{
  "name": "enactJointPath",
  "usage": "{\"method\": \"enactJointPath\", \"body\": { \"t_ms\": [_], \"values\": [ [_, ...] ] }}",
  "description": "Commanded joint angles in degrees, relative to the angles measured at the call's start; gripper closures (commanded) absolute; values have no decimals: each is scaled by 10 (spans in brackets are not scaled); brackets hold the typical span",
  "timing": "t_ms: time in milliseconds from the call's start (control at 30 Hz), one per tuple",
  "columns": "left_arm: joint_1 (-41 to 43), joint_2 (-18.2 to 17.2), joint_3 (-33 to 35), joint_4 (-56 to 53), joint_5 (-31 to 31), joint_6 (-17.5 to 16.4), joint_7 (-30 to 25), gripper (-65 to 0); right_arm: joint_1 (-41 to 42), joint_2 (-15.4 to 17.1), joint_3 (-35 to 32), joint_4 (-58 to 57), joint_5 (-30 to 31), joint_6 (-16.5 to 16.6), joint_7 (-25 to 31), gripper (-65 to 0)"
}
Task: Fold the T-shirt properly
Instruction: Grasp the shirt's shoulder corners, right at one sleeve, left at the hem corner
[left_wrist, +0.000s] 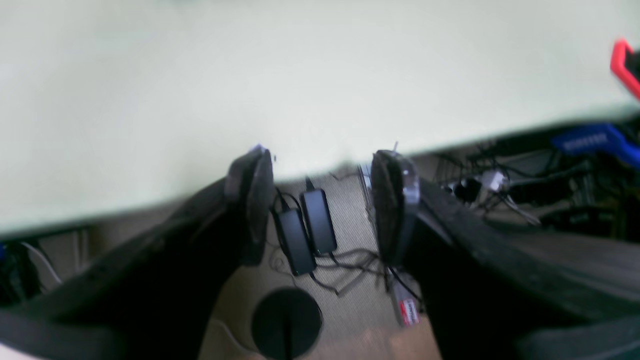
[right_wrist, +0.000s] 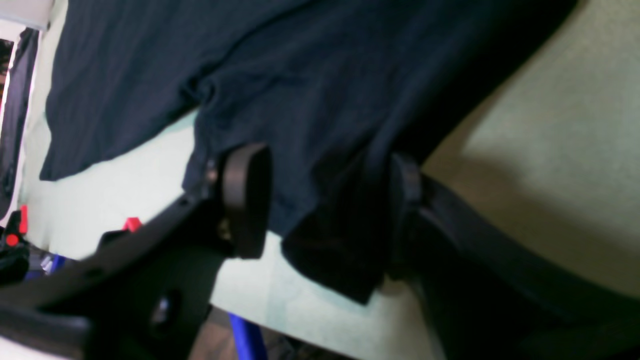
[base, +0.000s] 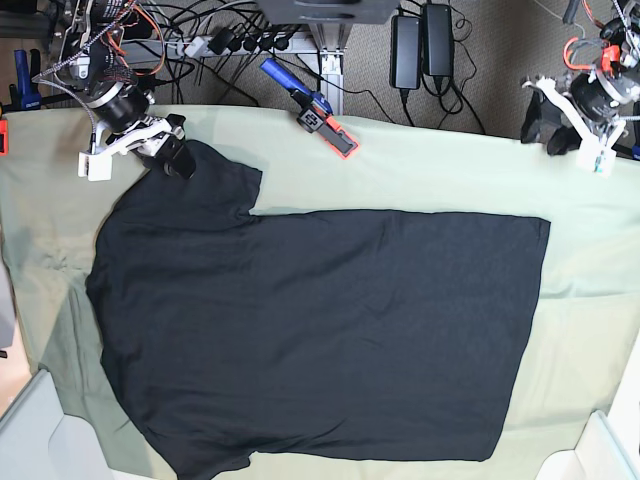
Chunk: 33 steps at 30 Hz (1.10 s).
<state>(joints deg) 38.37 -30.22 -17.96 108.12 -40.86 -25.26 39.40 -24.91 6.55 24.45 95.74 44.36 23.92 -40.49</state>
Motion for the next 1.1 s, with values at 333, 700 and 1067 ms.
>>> {"method": "enactJointPath", "body": {
  "t_ms": [333,700,1067],
  "values": [
    [-198,-12,-5,-169,-18,60,-10,-357,-3,-4,-2,3,-34,18,-20,-334],
    [-256,15,37,-201,-13,69,-10,-357,-4,-4,-2,3,-35,18,-20,-334],
    [-265,50,83,-221,-1,70,-21,-357,-7,-4,-2,3,-34,18,-20,-334]
  ]
}}
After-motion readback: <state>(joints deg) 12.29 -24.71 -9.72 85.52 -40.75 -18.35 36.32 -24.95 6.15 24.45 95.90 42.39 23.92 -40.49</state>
